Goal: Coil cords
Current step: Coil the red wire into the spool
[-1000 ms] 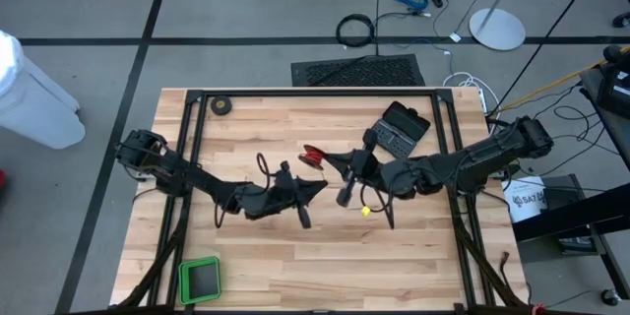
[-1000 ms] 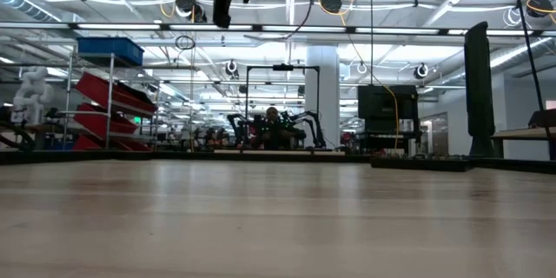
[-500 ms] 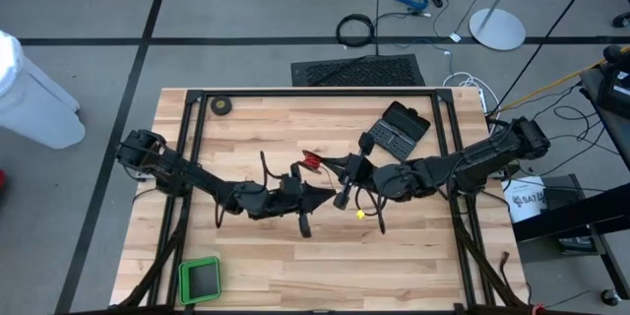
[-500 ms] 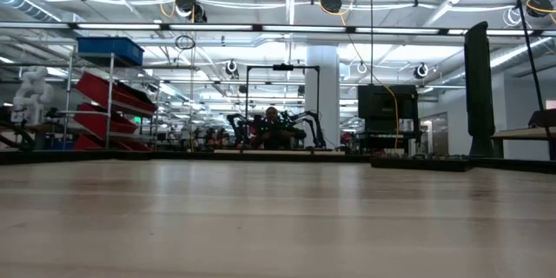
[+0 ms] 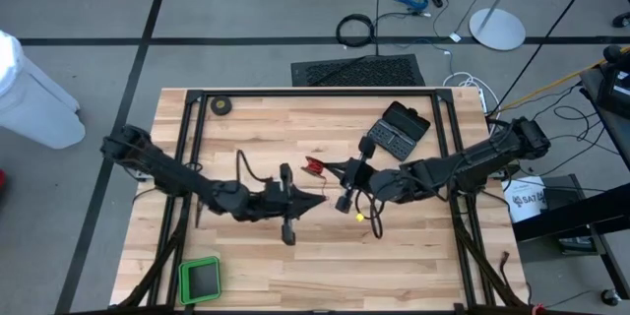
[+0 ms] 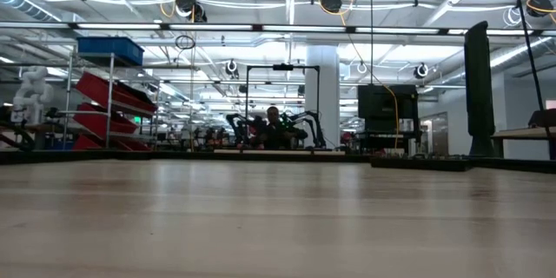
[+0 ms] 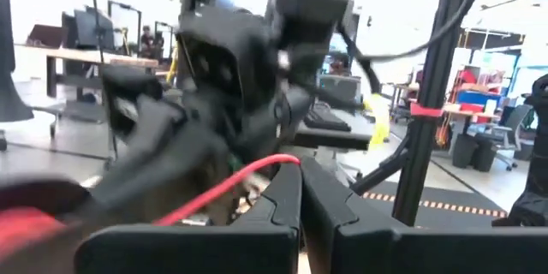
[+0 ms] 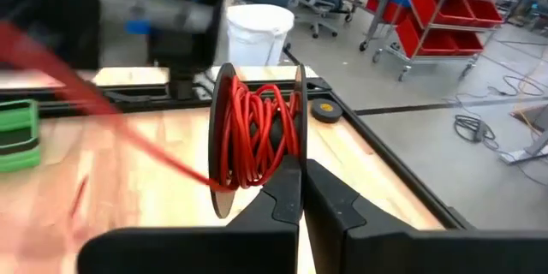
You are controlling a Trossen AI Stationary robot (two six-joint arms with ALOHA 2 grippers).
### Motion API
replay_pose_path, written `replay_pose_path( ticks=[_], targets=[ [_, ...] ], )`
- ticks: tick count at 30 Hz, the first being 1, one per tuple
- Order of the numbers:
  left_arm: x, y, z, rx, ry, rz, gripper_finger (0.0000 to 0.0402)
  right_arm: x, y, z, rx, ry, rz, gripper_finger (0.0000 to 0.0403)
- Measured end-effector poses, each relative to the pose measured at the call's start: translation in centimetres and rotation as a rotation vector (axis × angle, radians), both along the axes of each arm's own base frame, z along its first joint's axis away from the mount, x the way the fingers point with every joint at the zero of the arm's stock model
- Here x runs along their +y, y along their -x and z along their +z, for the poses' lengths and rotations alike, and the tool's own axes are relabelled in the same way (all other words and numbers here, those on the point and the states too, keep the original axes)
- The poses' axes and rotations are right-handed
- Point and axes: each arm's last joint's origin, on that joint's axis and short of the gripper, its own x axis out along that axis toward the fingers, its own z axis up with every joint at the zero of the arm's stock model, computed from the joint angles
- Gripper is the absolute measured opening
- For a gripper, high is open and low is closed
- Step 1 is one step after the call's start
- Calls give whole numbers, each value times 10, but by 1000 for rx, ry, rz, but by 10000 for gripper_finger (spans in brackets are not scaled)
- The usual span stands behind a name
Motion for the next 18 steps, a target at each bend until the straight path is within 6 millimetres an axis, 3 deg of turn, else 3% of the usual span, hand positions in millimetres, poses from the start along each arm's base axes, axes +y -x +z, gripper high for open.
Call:
replay_pose_path(
  ticks=[7, 12, 18],
  targets=[
    [6, 32, 30, 68, -59, 89, 4, 6, 1, -1, 21, 1, 89, 0],
    [11, 53, 37, 190, -113, 155, 4, 12, 2, -1, 29, 1, 136, 0],
    [8, 66, 31, 315, -189, 149, 4, 14, 3, 1, 21, -32, 198, 0]
  ],
)
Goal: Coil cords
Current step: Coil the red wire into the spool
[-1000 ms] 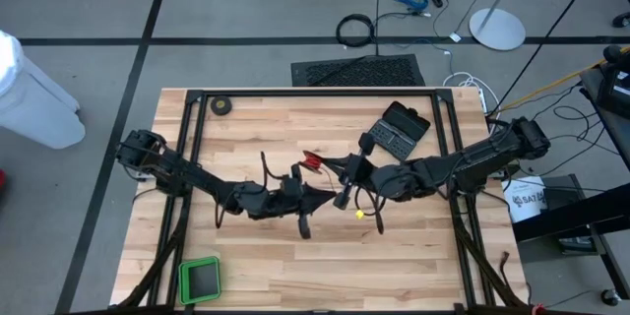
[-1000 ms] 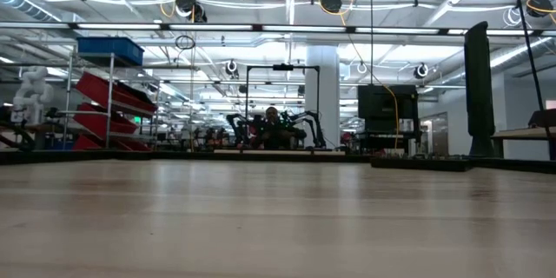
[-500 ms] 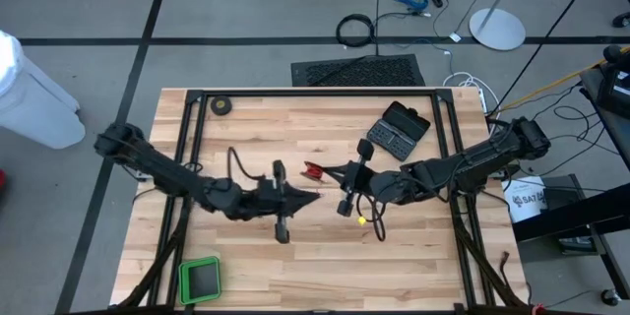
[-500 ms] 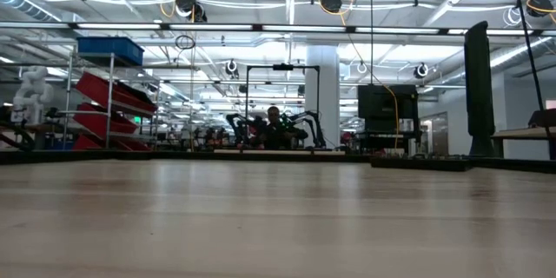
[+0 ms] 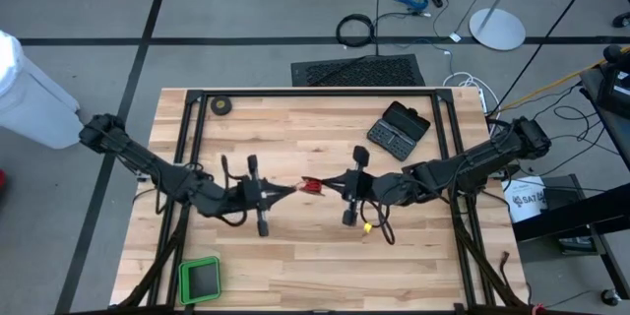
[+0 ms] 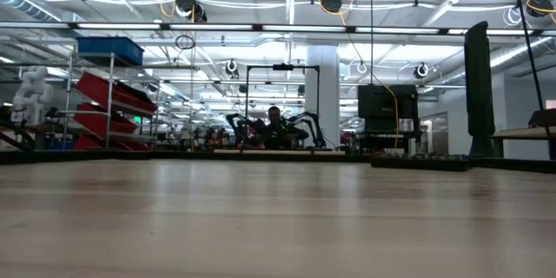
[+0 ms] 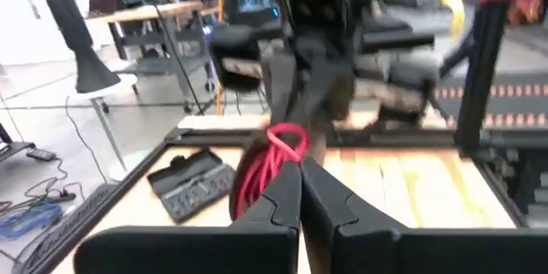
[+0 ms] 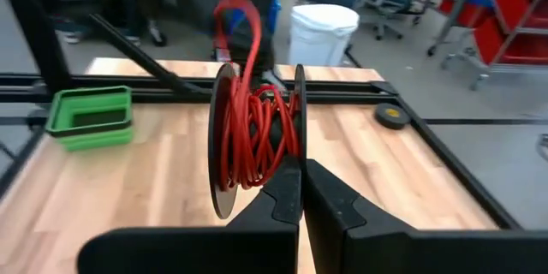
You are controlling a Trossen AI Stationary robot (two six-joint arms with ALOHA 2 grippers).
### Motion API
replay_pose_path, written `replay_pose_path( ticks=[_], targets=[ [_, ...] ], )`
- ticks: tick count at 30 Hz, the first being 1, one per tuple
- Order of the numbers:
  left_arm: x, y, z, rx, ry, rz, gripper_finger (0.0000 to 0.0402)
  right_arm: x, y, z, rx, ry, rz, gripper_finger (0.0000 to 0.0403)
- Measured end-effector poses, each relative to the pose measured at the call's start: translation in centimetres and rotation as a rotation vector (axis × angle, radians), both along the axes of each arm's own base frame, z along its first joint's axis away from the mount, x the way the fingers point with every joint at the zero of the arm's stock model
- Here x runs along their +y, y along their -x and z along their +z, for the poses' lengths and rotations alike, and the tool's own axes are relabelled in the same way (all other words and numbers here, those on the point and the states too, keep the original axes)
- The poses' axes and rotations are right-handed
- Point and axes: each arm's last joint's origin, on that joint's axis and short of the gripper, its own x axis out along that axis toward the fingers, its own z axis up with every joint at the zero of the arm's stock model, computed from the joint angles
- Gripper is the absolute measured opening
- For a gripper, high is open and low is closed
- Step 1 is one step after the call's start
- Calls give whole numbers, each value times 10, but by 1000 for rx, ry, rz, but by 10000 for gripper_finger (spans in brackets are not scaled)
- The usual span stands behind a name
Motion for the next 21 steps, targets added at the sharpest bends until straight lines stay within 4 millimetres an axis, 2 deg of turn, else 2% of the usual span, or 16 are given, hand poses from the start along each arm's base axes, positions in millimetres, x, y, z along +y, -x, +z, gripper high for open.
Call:
replay_pose_path(
  ticks=[8, 13, 21],
  targets=[
    [-13, 6, -15, 141, -62, -162, 4, 5, -1, 1, -1, -111, 151, 0],
    [-18, 9, -18, 176, -84, -185, 4, 7, 0, 4, -19, -149, 216, 0],
    [-22, 13, -21, 195, -40, -192, 15, 5, 4, 11, -43, -162, 218, 0]
  ],
)
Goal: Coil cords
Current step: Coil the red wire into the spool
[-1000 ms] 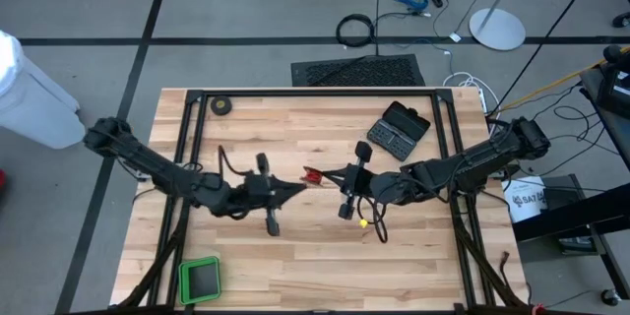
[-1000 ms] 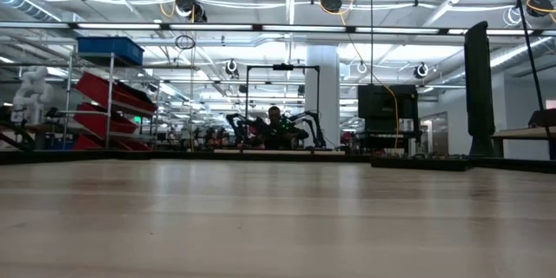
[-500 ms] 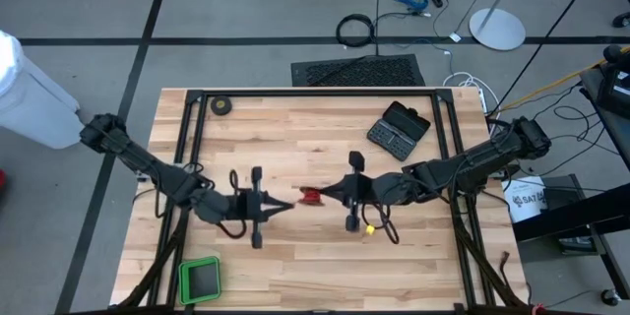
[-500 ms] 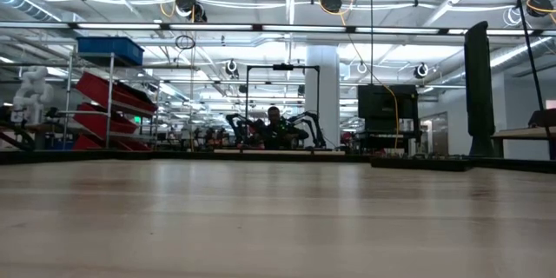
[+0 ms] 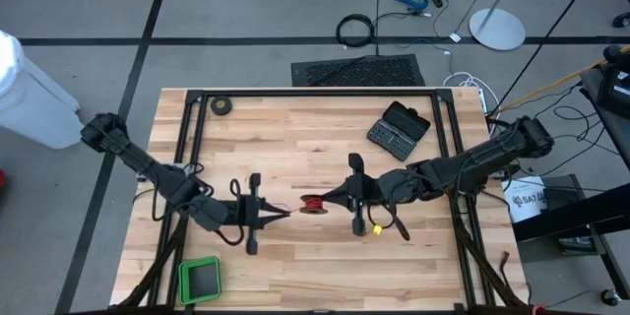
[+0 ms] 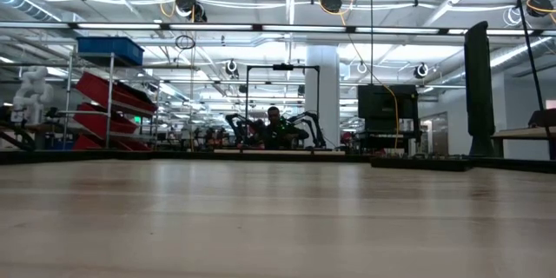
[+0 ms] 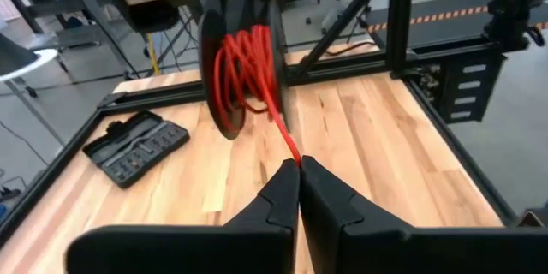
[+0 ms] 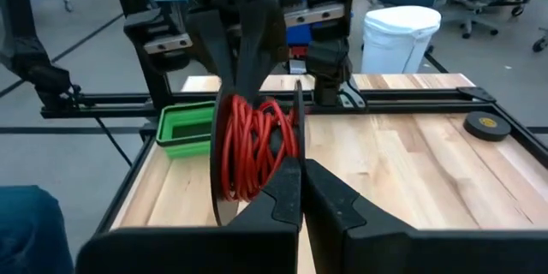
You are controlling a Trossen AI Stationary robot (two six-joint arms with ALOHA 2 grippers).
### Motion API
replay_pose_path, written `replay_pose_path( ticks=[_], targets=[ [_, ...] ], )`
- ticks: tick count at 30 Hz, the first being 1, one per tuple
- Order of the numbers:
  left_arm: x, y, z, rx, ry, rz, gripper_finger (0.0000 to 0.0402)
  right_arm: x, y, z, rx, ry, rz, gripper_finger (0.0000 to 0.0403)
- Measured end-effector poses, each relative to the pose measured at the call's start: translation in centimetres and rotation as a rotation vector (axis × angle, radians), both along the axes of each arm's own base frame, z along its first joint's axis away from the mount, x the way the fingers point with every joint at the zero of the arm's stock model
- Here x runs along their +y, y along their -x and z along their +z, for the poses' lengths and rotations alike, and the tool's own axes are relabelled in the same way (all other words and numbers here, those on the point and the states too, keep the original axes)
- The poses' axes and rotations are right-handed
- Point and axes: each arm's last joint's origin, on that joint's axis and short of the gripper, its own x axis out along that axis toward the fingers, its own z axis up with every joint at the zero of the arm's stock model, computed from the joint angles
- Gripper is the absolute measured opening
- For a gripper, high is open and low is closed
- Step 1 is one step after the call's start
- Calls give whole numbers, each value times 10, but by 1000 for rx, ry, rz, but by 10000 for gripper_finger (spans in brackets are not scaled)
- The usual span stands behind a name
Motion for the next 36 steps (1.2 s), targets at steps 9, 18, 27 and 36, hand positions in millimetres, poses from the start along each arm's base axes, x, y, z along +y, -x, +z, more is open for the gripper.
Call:
replay_pose_path(
  ticks=[9, 18, 27, 36],
  targets=[
    [-13, 8, 2, -31, 54, 0, 62, -2, 7, 8, -22, -1, 1, 0],
    [-21, 14, 4, -81, 83, 108, 66, -5, 13, 16, -44, 5, -5, 0],
    [-27, 3, 21, -284, -14, 162, 66, -9, 12, 16, -40, 35, -12, 0],
    [-12, -27, 10, -295, -68, 145, 67, -11, 12, 16, -37, 40, -14, 0]
  ],
)
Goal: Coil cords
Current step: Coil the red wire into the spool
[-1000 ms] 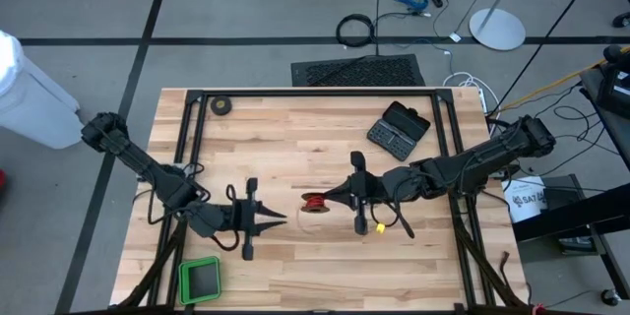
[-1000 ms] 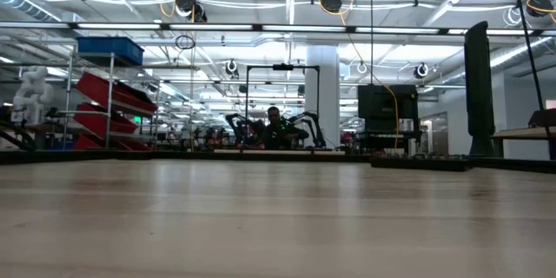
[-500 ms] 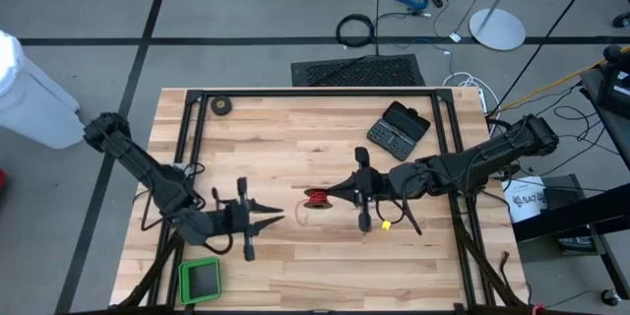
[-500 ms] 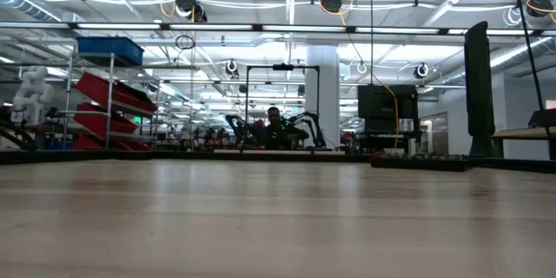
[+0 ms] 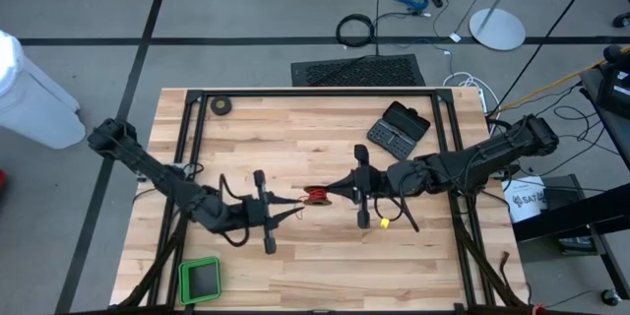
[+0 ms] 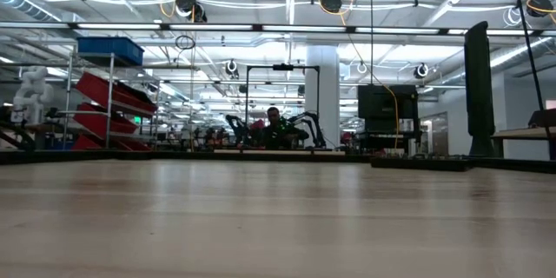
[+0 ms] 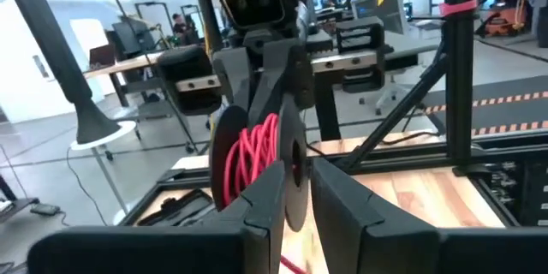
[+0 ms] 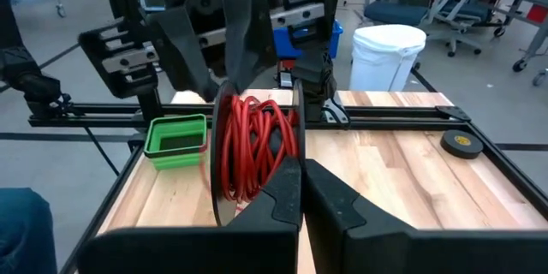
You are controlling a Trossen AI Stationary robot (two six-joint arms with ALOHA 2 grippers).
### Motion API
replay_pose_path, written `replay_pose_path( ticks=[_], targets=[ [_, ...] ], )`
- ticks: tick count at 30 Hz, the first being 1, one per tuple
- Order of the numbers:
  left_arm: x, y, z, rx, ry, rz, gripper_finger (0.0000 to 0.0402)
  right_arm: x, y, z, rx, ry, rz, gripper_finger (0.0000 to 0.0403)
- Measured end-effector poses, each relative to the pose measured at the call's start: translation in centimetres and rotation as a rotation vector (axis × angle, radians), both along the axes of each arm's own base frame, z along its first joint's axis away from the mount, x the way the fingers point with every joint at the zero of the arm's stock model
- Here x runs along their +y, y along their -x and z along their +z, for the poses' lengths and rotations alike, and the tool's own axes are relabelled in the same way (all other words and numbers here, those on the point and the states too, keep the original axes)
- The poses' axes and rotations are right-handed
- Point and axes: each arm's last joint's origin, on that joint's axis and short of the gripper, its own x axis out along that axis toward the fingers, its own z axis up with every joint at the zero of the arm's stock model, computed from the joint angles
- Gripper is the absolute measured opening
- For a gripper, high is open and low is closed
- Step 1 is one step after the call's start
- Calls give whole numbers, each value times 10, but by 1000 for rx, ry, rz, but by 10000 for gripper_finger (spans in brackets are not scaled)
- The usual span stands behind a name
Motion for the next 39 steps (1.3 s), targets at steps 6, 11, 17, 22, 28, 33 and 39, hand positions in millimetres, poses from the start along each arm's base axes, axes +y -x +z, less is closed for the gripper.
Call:
replay_pose_path(
  ticks=[6, 11, 17, 22, 28, 33, 39],
  targets=[
    [7, -8, -4, 9, 8, 23, 67, 0, 0, -1, 13, 4, 2, 0],
    [10, -10, -5, 8, 14, -16, 67, 0, 0, -1, 14, 8, 3, 0],
    [18, -16, -8, 30, 78, -53, 67, 0, 0, -2, 17, 10, 2, 0],
    [19, -16, -8, 33, 80, -62, 66, 0, 0, -2, 16, 9, 2, 0],
    [19, -17, -9, 37, 79, -62, 45, 0, 0, -2, 17, 10, 1, 0],
    [20, -17, -9, 36, 80, -46, 9, 0, 0, -2, 16, 11, -4, 0],
    [21, -17, -9, 37, 78, -29, 4, -1, 1, -6, 55, 31, -2, 4]
  ],
)
